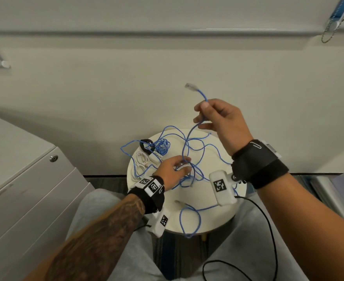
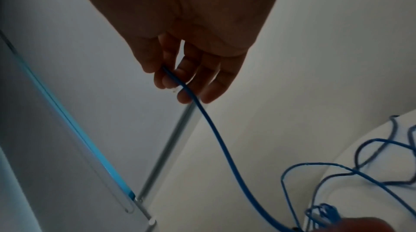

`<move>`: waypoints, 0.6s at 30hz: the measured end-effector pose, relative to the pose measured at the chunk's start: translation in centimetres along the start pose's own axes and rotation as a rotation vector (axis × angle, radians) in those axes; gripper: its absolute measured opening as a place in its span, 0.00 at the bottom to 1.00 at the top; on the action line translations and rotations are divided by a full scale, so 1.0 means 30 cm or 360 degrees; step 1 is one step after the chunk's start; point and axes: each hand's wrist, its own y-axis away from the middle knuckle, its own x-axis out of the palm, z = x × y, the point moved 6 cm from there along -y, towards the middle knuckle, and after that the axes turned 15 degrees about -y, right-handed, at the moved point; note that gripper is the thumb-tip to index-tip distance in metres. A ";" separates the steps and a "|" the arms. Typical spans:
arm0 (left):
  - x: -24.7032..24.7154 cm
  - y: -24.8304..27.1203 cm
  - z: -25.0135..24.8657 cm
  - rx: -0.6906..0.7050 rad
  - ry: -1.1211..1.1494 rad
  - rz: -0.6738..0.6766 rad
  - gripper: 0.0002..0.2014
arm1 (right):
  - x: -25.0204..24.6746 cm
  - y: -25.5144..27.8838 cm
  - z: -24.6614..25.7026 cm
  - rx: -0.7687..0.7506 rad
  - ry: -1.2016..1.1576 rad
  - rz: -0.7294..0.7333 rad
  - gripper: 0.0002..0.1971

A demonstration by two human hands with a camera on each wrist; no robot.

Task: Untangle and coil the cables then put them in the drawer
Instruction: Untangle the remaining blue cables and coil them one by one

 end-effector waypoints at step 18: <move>-0.114 -0.033 -0.117 0.0178 0.0035 -0.0259 0.09 | -0.016 0.002 -0.291 0.0293 0.0645 0.0080 0.08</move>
